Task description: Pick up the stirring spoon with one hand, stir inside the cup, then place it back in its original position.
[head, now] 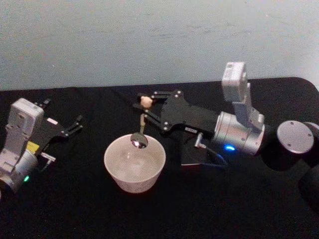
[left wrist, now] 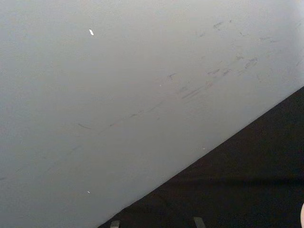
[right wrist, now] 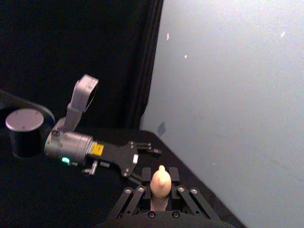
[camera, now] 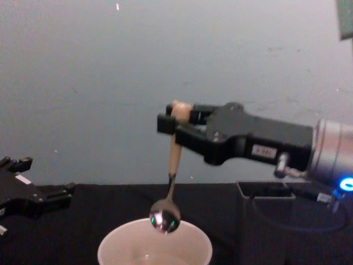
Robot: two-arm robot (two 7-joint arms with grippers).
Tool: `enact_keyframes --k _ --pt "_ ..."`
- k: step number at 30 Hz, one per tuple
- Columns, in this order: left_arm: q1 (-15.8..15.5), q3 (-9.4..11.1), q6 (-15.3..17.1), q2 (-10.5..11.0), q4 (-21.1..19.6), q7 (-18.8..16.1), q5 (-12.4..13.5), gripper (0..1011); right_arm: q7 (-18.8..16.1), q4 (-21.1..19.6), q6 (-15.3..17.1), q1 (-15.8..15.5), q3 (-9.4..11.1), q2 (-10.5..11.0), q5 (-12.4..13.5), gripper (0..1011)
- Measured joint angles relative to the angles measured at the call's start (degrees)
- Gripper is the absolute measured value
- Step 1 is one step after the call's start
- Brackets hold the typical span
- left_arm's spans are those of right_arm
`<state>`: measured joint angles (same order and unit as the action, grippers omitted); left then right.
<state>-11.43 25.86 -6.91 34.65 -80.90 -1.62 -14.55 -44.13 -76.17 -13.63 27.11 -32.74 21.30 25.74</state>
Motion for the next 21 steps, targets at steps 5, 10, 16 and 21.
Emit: enact_keyframes --k 5,10,16,21 --pt "0.0 0.0 0.0 0.0 0.0 0.0 0.0 1001 -0.92 4.05 -0.96 1.55 -1.92 -1.53 -1.07 213" --pt "0.0 0.0 0.0 0.0 0.0 0.0 0.0 1002 -1.18 6.62 -1.56 2.38 -2.97 -2.57 -1.9 213" --pt "0.0 0.0 0.0 0.0 0.0 0.0 0.0 1001 -0.69 9.44 -2.4 3.03 -3.97 -3.87 -3.5 213" --pt "0.0 0.0 0.0 0.0 0.0 0.0 0.0 1001 -0.41 10.64 -2.55 3.22 -4.24 -4.51 -4.15 213"
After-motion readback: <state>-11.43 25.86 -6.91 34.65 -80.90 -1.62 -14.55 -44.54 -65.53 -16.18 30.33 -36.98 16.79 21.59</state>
